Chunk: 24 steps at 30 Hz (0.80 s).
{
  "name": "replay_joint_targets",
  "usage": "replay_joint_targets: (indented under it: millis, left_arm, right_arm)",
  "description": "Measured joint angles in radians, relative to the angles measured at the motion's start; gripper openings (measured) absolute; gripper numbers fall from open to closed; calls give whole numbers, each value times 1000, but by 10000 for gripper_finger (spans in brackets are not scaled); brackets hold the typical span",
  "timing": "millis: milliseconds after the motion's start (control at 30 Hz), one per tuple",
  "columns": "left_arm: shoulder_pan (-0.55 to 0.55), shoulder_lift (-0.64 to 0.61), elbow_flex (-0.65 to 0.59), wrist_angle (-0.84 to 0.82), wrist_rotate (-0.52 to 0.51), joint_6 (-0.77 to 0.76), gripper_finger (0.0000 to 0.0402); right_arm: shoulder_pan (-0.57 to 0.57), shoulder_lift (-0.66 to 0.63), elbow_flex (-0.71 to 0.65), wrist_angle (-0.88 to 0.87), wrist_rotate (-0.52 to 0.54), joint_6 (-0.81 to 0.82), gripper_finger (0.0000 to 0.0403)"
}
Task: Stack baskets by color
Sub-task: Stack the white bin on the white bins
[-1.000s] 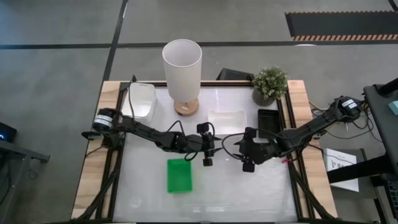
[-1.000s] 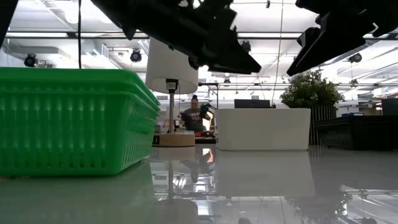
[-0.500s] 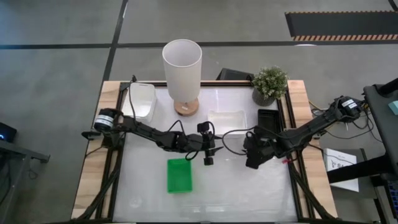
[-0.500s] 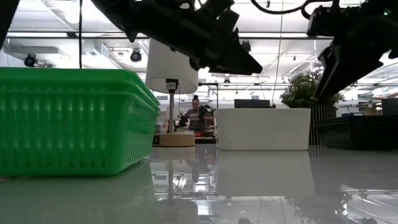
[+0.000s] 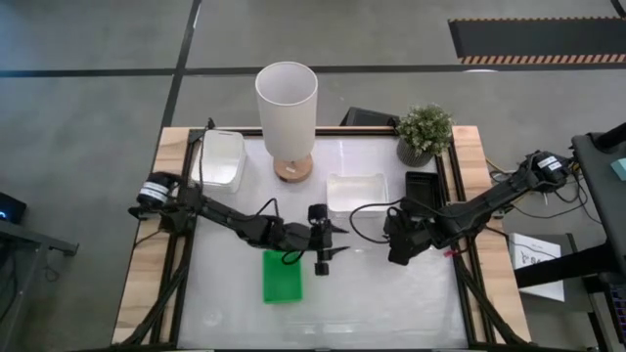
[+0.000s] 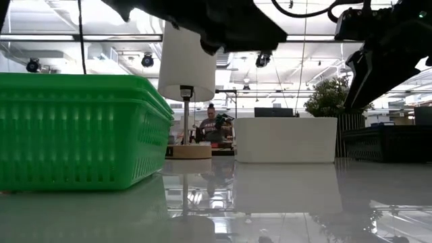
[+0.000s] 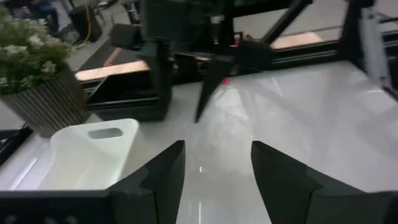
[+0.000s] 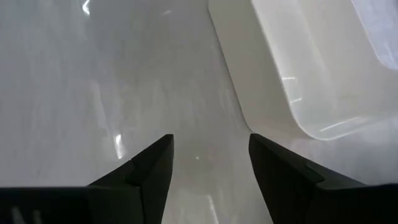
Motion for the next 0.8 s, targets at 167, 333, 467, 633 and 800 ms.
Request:
replay_joint_targets:
  millis: [167, 333, 467, 633, 800]
  left_arm:
    - [-71, -44, -18, -2, -1, 0, 169]
    - [-107, -78, -33, -16, -4, 2, 169]
    - [-113, -97, -32, -8, -5, 8, 169]
    - [-115, -101, -32, -17, -30, 7, 169]
    - [-131, -121, -33, -124, -37, -5, 169]
  right_arm:
    - [-22, 0, 1, 24, 82, -134, 190]
    - [-116, 1, 1, 69, 71, -245, 179]
    - [-172, 5, 1, 136, 60, -337, 181]
    - [-238, 14, 1, 219, 32, -403, 190]
    - [-269, 44, -11, 230, -19, -411, 191]
